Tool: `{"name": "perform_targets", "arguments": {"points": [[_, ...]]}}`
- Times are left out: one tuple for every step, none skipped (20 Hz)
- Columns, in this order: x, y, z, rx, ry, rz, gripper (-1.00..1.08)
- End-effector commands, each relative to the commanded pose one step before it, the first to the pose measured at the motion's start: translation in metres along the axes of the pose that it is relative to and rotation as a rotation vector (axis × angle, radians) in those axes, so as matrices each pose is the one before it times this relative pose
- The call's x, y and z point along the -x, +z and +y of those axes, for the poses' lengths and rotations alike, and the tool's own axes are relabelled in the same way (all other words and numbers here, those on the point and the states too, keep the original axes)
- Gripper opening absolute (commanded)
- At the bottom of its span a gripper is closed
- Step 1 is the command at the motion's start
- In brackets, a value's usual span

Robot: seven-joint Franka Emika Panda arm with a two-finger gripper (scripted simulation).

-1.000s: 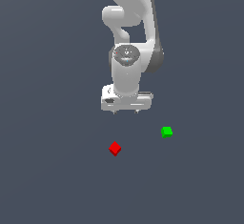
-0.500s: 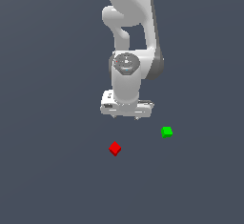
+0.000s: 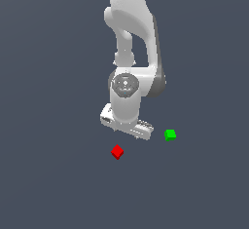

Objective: Stack the red cube on top of the green cube.

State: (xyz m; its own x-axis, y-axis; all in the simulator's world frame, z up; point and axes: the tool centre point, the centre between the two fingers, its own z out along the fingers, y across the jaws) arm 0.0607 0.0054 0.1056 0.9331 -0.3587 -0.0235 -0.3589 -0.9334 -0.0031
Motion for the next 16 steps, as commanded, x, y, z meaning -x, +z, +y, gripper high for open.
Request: {"name": "perform_targets", "arguments": {"points": [[-0.01448, 0.00786, 0.00081, 0.00013, 0.07965, 0.00578, 1.0], [-0.0054, 0.00288, 0.00019, -0.00006, 0.02934, 0.00199, 1.0], [-0.00514, 0.00273, 0.0002, -0.00007, 0.02786, 0.00187, 1.0], [-0.00487, 0.00257, 0.00021, -0.00008, 0.02635, 0.00175, 1.0], [-0.00458, 0.00241, 0.0002, -0.00009, 0.02476, 0.00164, 1.0], [-0.00429, 0.00224, 0.0002, -0.00009, 0.02315, 0.00153, 1.0], [-0.004, 0.00208, 0.00019, -0.00009, 0.02157, 0.00141, 1.0], [-0.00373, 0.00192, 0.00021, -0.00009, 0.02002, 0.00129, 1.0], [-0.00346, 0.00175, 0.00023, -0.00009, 0.01843, 0.00116, 1.0], [-0.00317, 0.00158, 0.00023, -0.00009, 0.01684, 0.00104, 1.0], [-0.00289, 0.00144, 0.00021, -0.00008, 0.01531, 0.00094, 1.0], [-0.00261, 0.00129, 0.00021, -0.00007, 0.01378, 0.00084, 1.0], [-0.00232, 0.00114, 0.00018, -0.00007, 0.01221, 0.00074, 1.0], [-0.00201, 0.00099, 0.00015, -0.00006, 0.01061, 0.00064, 1.0], [-0.00172, 0.00084, 0.00014, -0.00005, 0.00904, 0.00054, 1.0], [-0.00142, 0.00069, 0.00012, -0.00004, 0.00746, 0.00044, 1.0]]}}
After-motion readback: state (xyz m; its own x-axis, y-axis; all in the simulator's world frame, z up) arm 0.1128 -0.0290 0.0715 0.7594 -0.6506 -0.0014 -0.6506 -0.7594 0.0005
